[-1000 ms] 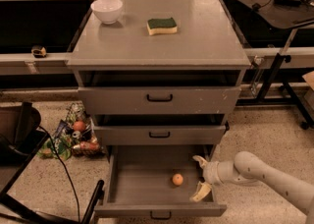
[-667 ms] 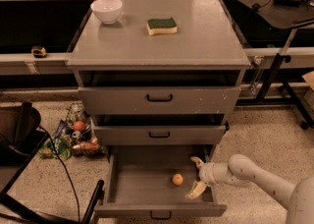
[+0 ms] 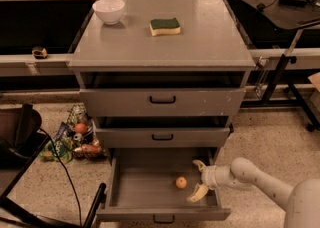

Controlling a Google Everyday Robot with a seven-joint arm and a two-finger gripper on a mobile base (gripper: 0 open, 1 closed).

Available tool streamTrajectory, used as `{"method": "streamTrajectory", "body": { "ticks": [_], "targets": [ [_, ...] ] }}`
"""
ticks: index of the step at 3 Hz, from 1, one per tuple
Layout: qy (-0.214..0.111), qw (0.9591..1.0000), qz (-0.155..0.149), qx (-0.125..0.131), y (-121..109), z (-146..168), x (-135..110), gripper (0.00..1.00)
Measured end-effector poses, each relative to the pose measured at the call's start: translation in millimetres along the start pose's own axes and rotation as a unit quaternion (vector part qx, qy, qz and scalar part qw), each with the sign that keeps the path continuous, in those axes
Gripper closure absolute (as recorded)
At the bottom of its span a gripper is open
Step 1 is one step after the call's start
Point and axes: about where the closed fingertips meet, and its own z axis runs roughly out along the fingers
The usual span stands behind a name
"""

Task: Pick orange from bottom drawer and place on counter

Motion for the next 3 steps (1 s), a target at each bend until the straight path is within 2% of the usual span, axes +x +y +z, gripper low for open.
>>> {"method": "streamTrajectory", "body": {
  "ticks": [2, 3],
  "targets": [
    [-0.03, 0.9992, -0.001, 0.028, -30.1, 61.3, 38.8, 0.0],
    [-0.034, 0.9988, 0.005, 0.033, -37.3, 86.0, 58.8, 0.0]
  ]
}}
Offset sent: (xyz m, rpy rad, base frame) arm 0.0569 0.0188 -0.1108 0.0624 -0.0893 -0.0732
